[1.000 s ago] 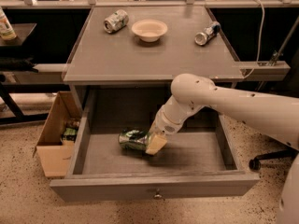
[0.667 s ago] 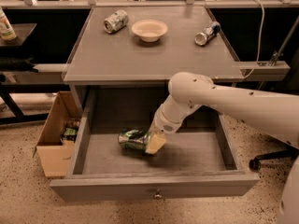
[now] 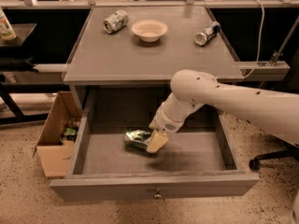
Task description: Place green can into top drawer
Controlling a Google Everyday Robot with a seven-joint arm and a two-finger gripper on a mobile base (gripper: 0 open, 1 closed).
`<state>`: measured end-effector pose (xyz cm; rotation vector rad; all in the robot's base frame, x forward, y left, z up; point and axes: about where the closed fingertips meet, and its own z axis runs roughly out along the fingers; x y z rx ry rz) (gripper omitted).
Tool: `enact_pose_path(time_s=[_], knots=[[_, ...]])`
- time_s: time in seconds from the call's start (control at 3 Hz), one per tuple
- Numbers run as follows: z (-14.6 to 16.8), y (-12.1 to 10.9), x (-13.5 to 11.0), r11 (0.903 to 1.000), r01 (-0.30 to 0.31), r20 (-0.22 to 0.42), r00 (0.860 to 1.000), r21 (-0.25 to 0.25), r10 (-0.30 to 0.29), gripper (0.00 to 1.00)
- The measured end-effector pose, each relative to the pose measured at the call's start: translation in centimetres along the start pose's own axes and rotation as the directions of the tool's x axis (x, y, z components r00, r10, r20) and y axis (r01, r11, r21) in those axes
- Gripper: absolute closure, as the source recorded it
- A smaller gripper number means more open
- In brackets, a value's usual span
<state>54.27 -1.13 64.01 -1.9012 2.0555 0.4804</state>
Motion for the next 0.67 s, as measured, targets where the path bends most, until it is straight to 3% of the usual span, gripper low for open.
enact_pose_path(time_s=[0.33, 0.67], knots=[[-1.9, 0.7, -0.6, 0.9996, 0.027, 0.019, 0.999, 0.009, -0.027, 0.0], [-4.8, 2.0, -1.3, 0.9972, 0.074, 0.092, 0.993, 0.013, -0.075, 0.0]])
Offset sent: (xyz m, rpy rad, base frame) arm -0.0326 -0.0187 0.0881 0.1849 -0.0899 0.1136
